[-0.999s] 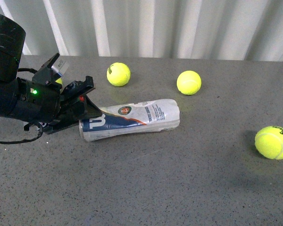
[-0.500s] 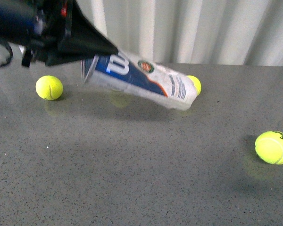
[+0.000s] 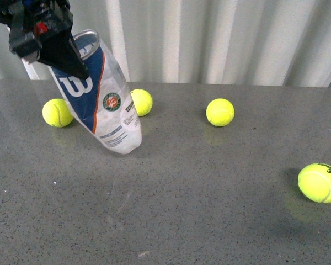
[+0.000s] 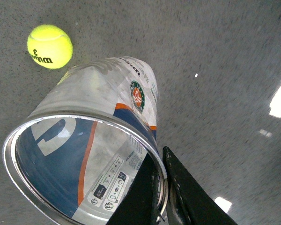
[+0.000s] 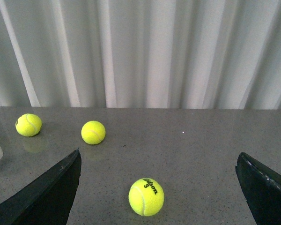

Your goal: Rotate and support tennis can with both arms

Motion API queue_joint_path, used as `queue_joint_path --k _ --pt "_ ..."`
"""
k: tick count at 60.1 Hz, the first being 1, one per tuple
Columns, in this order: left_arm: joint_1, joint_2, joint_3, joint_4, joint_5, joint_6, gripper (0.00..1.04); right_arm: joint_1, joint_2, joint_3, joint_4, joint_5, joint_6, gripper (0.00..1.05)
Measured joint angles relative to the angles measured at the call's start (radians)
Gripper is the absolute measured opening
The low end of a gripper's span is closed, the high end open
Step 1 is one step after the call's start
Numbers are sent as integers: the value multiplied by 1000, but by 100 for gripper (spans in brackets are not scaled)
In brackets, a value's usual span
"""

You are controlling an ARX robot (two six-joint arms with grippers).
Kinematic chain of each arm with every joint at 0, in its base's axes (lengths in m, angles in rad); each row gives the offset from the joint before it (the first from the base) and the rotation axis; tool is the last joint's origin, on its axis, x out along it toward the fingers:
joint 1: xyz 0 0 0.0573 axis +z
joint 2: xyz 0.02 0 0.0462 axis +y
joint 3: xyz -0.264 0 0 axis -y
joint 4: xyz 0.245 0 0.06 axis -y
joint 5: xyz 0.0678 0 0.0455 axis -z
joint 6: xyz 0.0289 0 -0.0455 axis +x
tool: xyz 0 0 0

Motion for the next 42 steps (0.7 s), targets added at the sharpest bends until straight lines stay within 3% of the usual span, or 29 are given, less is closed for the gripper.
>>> queue_joint_path --k 42 --pt "-39 60 33 -116 -40 206 4 0 0 0 0 0 0 98"
